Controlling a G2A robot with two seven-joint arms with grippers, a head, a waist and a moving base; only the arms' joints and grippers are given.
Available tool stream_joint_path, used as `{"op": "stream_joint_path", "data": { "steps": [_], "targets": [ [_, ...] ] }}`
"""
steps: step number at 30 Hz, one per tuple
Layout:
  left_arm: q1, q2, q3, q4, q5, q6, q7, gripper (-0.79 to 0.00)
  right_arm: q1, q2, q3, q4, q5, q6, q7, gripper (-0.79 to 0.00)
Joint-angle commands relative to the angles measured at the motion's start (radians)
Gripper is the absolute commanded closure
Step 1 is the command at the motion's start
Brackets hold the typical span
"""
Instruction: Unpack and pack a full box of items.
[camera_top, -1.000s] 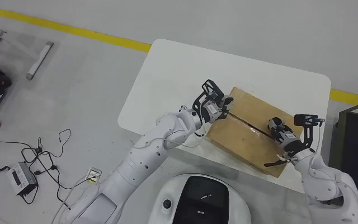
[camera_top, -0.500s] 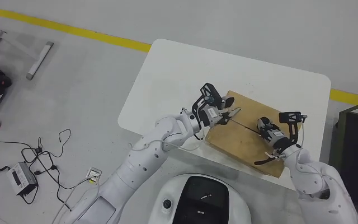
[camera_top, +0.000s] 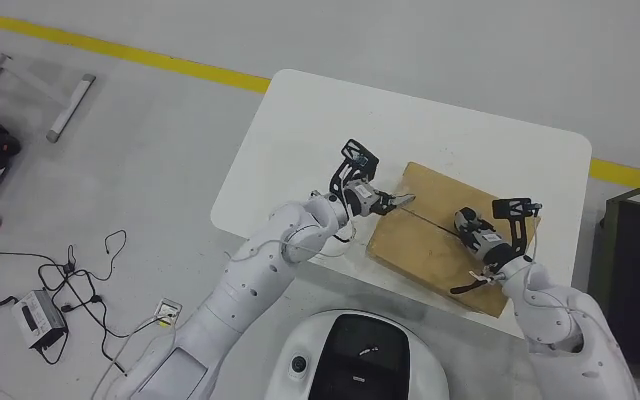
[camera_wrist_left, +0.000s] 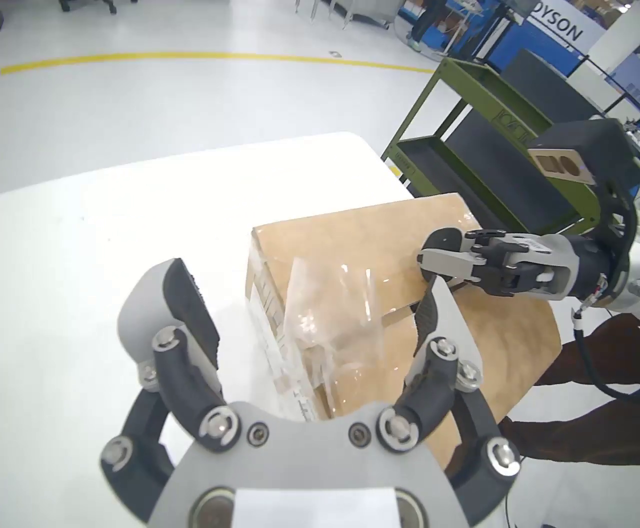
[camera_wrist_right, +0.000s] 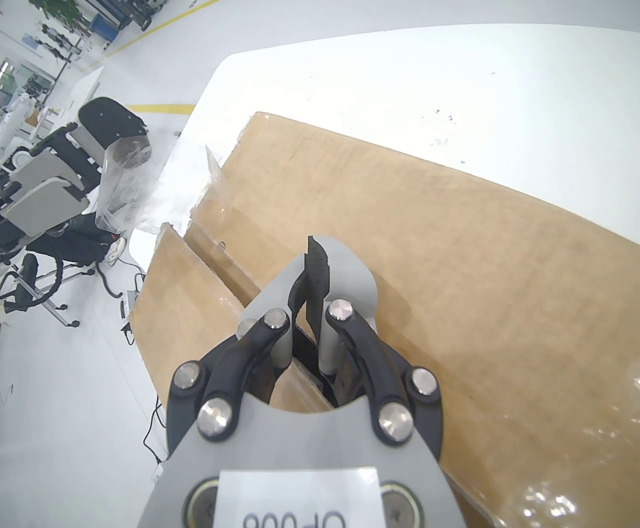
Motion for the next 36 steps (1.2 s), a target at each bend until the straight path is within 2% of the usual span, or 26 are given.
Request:
{"op": "stream_joint_path", "data": {
  "steps": [1,2,3,5,6,8,9,14,19,27,28,29,31,32,33,36],
  "targets": [
    [-0.001,-0.001,-0.007,-0.005,-0.041,0.023,-0.044,-0.745,0.001,0.0,0.0,0.001,0.0,0.0,0.0,0.0],
    [-0.001,-0.001,-0.011,-0.007,-0.055,0.031,-0.073,-0.742,0.003,0.0,-0.001,0.002,-0.001,-0.001,-0.001,0.0],
    [0.001,0.0,-0.017,-0.01,-0.08,0.035,-0.096,-0.68,0.004,0.0,-0.001,0.003,-0.001,-0.001,-0.002,0.0],
    [0.006,0.001,-0.028,-0.019,-0.137,0.034,-0.147,-0.446,0.007,-0.001,-0.003,0.005,-0.001,-0.001,-0.001,0.0],
    [0.007,0.002,-0.033,-0.023,-0.155,0.031,-0.168,-0.302,0.009,-0.001,-0.003,0.005,-0.001,-0.001,-0.001,0.0],
    [0.01,0.003,-0.039,-0.03,-0.193,0.03,-0.212,-0.148,0.013,-0.001,-0.003,0.008,-0.003,-0.001,-0.001,0.0],
    [0.011,0.003,-0.04,-0.033,-0.203,0.031,-0.228,-0.102,0.014,-0.001,-0.004,0.009,-0.003,-0.001,0.0,0.0],
    [0.0,0.0,-0.027,-0.017,-0.244,0.032,-0.262,-0.009,0.023,-0.001,-0.01,0.015,-0.004,-0.002,0.003,0.0],
    [-0.026,-0.006,-0.008,0.016,-0.25,0.028,-0.237,0.0,0.027,-0.002,-0.014,0.018,-0.005,-0.003,0.003,0.0],
    [-0.03,-0.007,-0.004,0.022,-0.208,-0.027,-0.127,-0.006,0.041,-0.003,-0.021,0.029,-0.006,0.0,0.006,0.0],
    [-0.028,-0.006,-0.006,0.019,-0.199,-0.033,-0.115,-0.083,0.043,-0.003,-0.023,0.031,-0.007,-0.001,0.007,0.0],
    [-0.026,-0.005,-0.008,0.019,-0.192,-0.037,-0.105,-0.126,0.046,-0.004,-0.026,0.033,-0.01,0.0,0.007,0.0],
    [-0.02,-0.003,-0.015,0.016,-0.179,-0.046,-0.079,-0.163,0.051,-0.004,-0.033,0.038,-0.011,0.001,0.008,0.0],
    [-0.017,-0.002,-0.017,0.016,-0.173,-0.051,-0.069,-0.215,0.055,-0.005,-0.036,0.039,-0.011,0.001,0.009,0.0],
    [-0.014,-0.001,-0.021,0.014,-0.17,-0.054,-0.06,-0.326,0.057,-0.005,-0.04,0.041,-0.012,0.0,0.01,0.0],
    [-0.005,0.002,-0.03,0.006,-0.159,-0.065,-0.035,-0.363,0.065,-0.006,-0.049,0.046,-0.017,-0.001,0.013,0.0]
  ]
}}
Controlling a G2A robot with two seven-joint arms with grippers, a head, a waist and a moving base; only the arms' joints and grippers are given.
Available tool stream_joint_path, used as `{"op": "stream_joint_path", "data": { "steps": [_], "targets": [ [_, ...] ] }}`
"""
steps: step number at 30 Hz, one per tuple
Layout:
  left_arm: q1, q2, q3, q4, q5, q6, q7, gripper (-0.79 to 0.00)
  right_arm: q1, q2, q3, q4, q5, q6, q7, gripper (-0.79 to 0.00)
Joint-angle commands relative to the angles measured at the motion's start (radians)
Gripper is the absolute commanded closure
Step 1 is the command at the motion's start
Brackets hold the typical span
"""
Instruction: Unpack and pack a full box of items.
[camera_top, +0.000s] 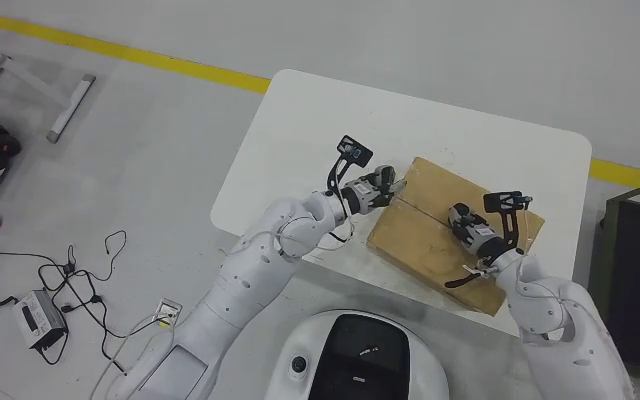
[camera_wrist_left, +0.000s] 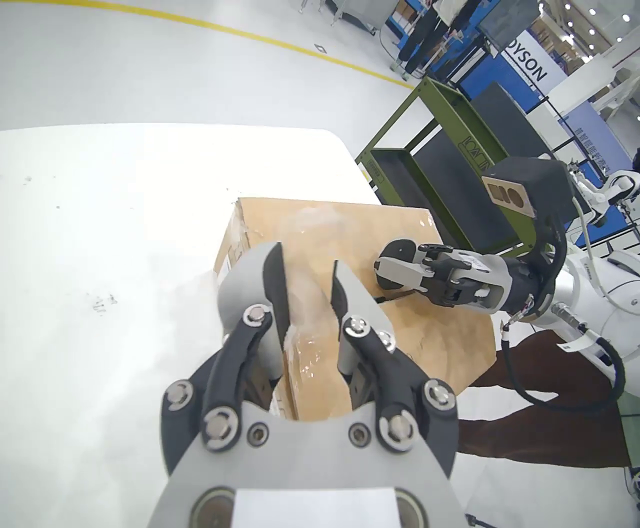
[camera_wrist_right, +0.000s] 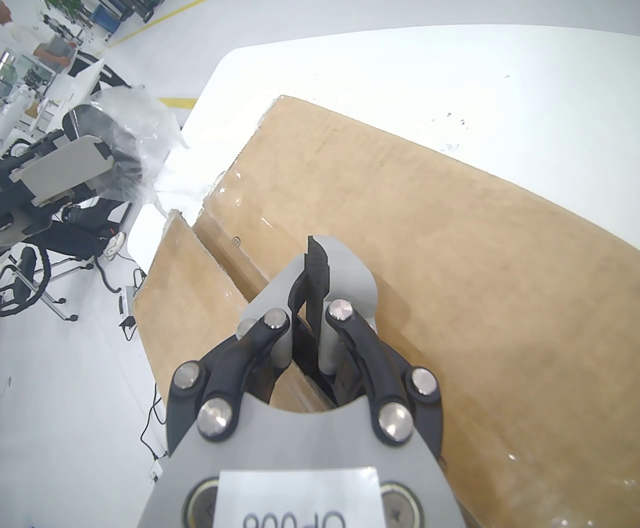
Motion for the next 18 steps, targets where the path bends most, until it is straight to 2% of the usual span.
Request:
{"op": "stream_joint_path", "data": {
  "steps": [1,6,7,9,18],
  "targets": [
    [0.006,0.002,-0.005,-0.005,0.005,-0.006,0.014,-0.385,0.004,-0.001,-0.005,0.002,-0.002,0.0,0.0,0.0],
    [0.013,0.002,-0.001,-0.024,-0.037,-0.054,0.012,-0.385,0.013,-0.003,-0.019,0.005,-0.005,0.004,0.002,0.0],
    [0.013,0.0,0.003,-0.025,-0.056,-0.065,0.008,-0.348,0.015,-0.003,-0.02,0.005,-0.005,0.005,0.003,0.0],
    [0.009,-0.002,0.009,-0.02,-0.095,-0.084,0.004,-0.332,0.018,-0.003,-0.022,0.005,-0.005,0.007,0.003,0.0],
    [-0.009,-0.011,0.036,0.002,-0.226,-0.178,-0.006,-0.351,0.001,0.0,0.014,-0.04,-0.003,0.018,0.005,0.0]
  ]
}}
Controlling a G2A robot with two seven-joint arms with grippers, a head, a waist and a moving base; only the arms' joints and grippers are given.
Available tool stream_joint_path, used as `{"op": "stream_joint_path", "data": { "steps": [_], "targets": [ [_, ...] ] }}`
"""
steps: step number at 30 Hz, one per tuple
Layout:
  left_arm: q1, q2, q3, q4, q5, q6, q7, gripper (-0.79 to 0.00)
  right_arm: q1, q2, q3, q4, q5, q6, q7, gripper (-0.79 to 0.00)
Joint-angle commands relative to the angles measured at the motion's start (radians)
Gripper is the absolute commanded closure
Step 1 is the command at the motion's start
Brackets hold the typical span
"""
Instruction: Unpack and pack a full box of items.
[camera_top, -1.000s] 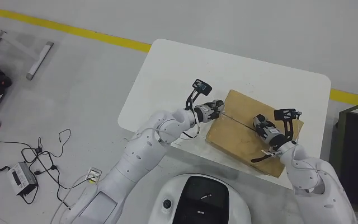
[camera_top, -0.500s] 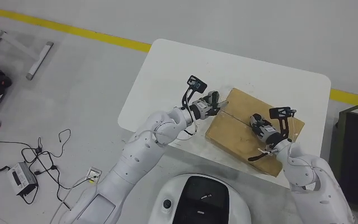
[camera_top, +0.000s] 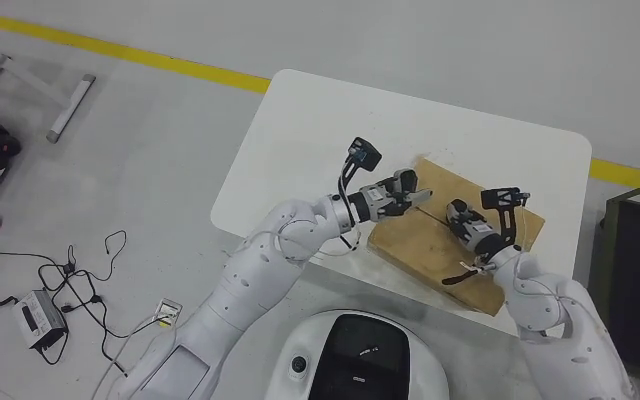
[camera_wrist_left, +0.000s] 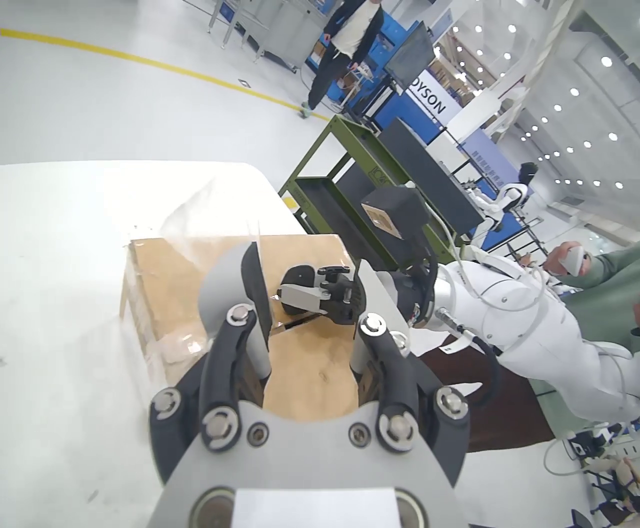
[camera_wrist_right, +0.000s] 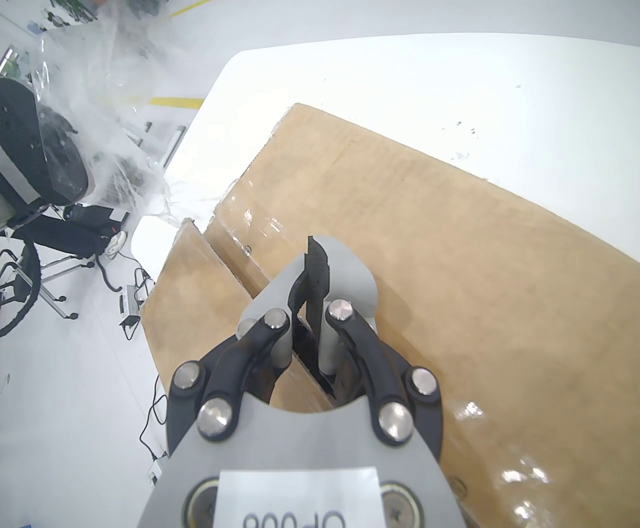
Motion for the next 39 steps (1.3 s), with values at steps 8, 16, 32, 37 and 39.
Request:
{"op": "stream_joint_path", "data": {
  "steps": [8,16,32,37,39],
  "targets": [
    [-0.016,-0.006,0.031,0.04,-0.028,-0.022,-0.024,-0.369,-0.108,0.019,0.159,-0.13,-0.033,-0.008,0.024,0.0],
    [-0.032,-0.013,0.068,0.069,0.007,-0.049,-0.012,-0.376,-0.239,0.022,0.313,-0.155,0.021,0.009,-0.037,0.0],
    [-0.042,-0.03,0.167,0.08,0.073,-0.105,-0.03,-0.785,-0.286,0.019,0.38,-0.116,0.071,0.008,-0.088,0.0],
    [-0.036,-0.029,0.172,0.058,0.092,-0.111,-0.025,-0.785,-0.28,0.018,0.338,-0.106,0.05,-0.022,-0.069,0.0],
    [-0.032,-0.029,0.173,0.06,0.099,-0.109,-0.022,-0.785,-0.275,0.017,0.321,-0.103,0.047,-0.032,-0.064,0.0]
  ]
}}
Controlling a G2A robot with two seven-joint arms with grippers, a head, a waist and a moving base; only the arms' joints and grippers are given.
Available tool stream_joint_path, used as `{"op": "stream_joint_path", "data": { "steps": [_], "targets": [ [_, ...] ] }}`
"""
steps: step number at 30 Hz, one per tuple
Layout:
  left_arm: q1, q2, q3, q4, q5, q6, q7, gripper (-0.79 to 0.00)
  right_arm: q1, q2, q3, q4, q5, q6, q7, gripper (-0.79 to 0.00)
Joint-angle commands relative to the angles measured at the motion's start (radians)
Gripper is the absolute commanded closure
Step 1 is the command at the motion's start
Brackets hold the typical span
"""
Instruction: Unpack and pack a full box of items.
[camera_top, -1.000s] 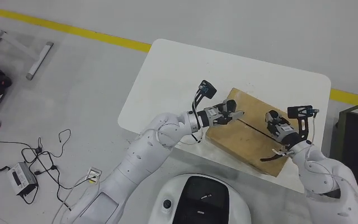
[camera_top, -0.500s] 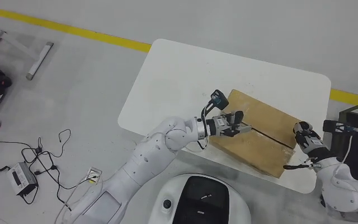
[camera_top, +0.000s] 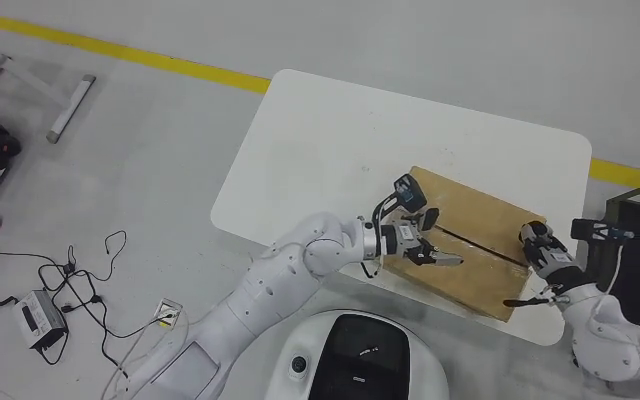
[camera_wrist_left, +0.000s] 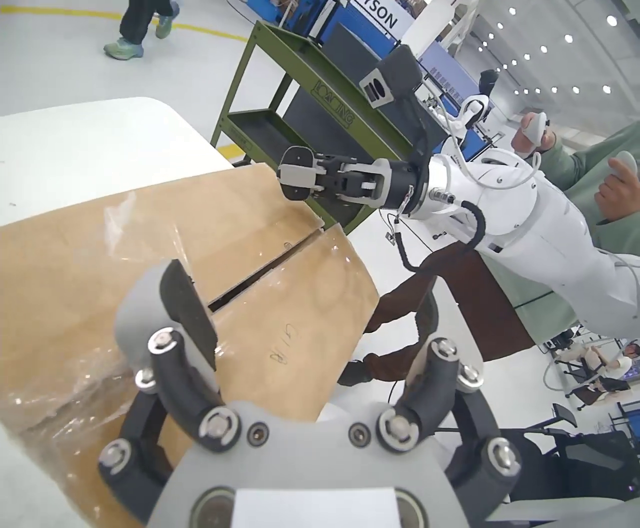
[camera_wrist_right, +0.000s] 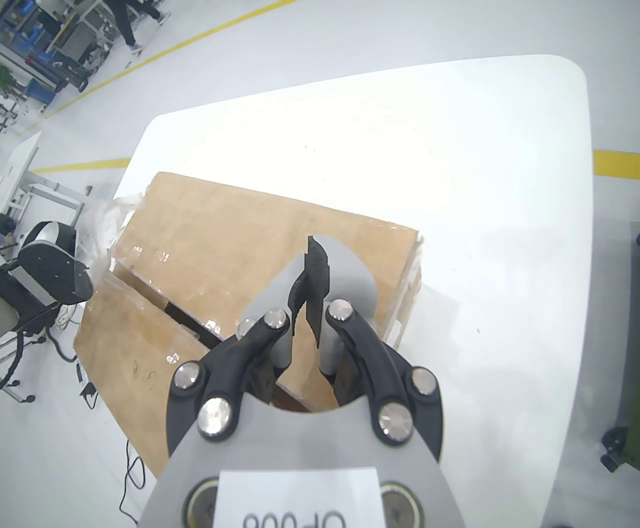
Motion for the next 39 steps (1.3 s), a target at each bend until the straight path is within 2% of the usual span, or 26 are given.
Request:
{"op": "stream_joint_path", "data": {
  "steps": [1,23,35,37,39],
  "targets": [
    [0.003,0.0,0.001,0.003,0.005,0.004,0.003,-0.785,0.004,-0.001,-0.013,0.003,0.0,-0.008,0.002,0.0],
    [-0.002,0.005,-0.03,-0.11,-0.116,0.017,-0.051,-0.785,0.056,-0.007,-0.104,0.045,-0.046,-0.004,-0.005,0.0],
    [-0.021,0.011,-0.087,-0.124,-0.091,0.035,0.006,-0.785,0.063,-0.008,-0.118,0.037,-0.053,0.002,-0.001,0.0],
    [-0.017,0.015,-0.105,-0.131,-0.058,0.044,0.024,-0.785,0.058,-0.008,-0.105,0.02,-0.045,-0.004,-0.004,-0.018],
    [-0.006,0.021,-0.135,-0.139,-0.02,0.06,0.056,-0.785,0.052,-0.006,-0.088,0.001,-0.039,-0.016,-0.007,-0.071]
  ]
}}
